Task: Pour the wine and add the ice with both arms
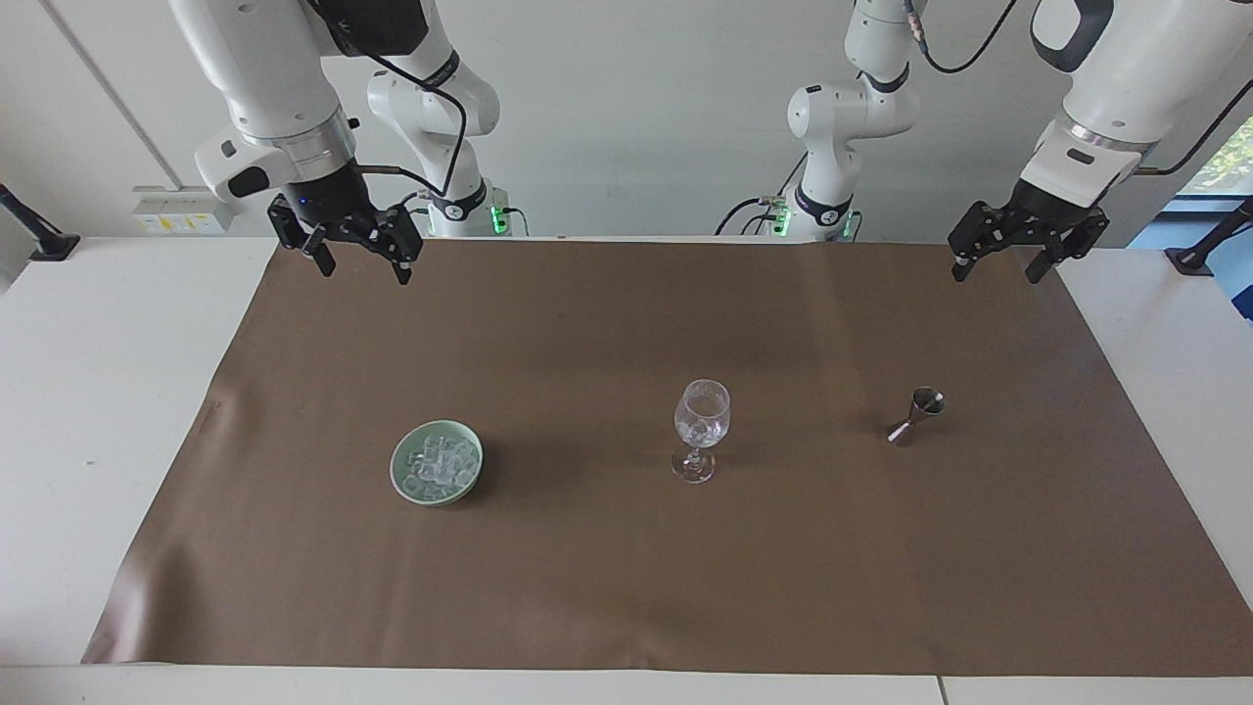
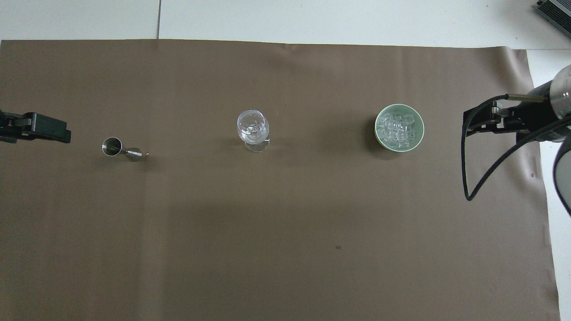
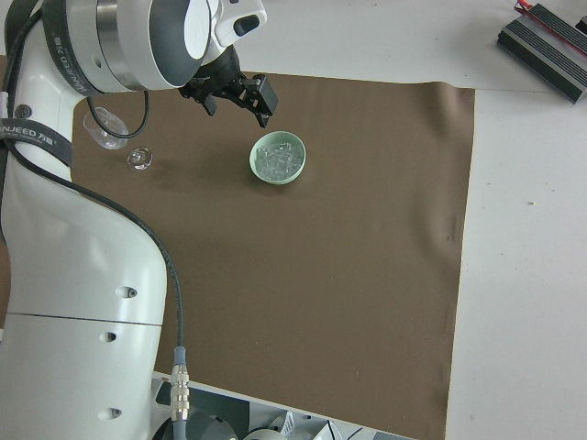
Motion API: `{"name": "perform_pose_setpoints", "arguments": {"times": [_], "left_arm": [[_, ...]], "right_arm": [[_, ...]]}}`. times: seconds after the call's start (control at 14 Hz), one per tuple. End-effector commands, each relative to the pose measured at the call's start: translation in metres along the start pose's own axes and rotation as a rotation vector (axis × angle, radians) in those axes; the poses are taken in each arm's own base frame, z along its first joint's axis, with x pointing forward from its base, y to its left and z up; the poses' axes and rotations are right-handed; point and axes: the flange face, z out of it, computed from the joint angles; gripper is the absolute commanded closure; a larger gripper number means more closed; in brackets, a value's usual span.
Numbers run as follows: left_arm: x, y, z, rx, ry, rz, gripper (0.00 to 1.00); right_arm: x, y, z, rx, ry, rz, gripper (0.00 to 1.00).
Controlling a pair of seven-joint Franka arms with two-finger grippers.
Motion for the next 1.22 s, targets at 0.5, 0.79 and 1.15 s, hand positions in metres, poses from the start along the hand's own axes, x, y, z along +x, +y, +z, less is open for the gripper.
{"name": "perform_pose_setpoints", "arguments": {"times": [0.5,0.79,1.15], "left_arm": [[-0.005,-0.003,-0.002,0.007,0.01,0.007,0.0],[-0.006,-0.003,-0.003,0.007,0.01,0.006,0.0],[-0.006,-0.003,-0.003,0.007,0.01,0.006,0.0]], "right_arm": [[-0.014,0.037,-0.007,-0.021,-0.018,-0.011,0.0],[-0.017,0.04,-0.007,-0.023,-0.021,-0.007,0.0],[-0.023,0.045,-0.011,-0.023,-0.031,-0.002,0.0]]}}
